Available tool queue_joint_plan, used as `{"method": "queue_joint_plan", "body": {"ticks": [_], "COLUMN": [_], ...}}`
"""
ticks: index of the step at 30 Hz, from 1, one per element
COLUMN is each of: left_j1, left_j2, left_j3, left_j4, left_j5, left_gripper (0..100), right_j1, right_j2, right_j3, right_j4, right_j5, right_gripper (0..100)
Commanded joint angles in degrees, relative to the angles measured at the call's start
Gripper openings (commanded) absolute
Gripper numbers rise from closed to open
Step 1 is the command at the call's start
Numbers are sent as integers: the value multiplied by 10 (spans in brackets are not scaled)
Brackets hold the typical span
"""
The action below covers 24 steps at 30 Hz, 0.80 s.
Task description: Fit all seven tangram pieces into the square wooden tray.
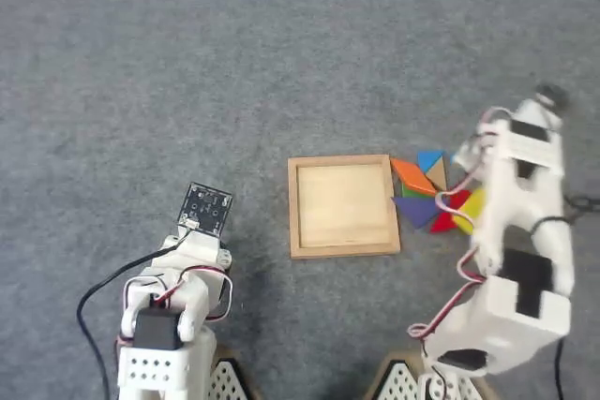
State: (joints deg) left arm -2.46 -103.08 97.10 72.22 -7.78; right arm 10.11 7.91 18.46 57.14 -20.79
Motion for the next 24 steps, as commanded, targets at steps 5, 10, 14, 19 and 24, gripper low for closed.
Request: {"method": "queue_joint_plan", "body": {"ticks": [5,10,14,19,24], "left_j1": [-3,-3,-3,-3,-3], "left_j2": [-14,-14,-14,-14,-14], "left_j3": [-7,-7,-7,-7,-7], "left_j4": [3,3,3,3,3], "left_j5": [4,4,4,4,4], "left_gripper": [13,13,13,13,13], "right_j1": [-141,-147,-135,-130,-91], "right_j2": [-8,-50,-154,-262,-262], "right_j3": [-36,-36,-33,43,158], "right_j4": [12,56,153,218,171], "right_j5": [138,151,273,411,472], "right_gripper": [209,211,213,214,328]}}
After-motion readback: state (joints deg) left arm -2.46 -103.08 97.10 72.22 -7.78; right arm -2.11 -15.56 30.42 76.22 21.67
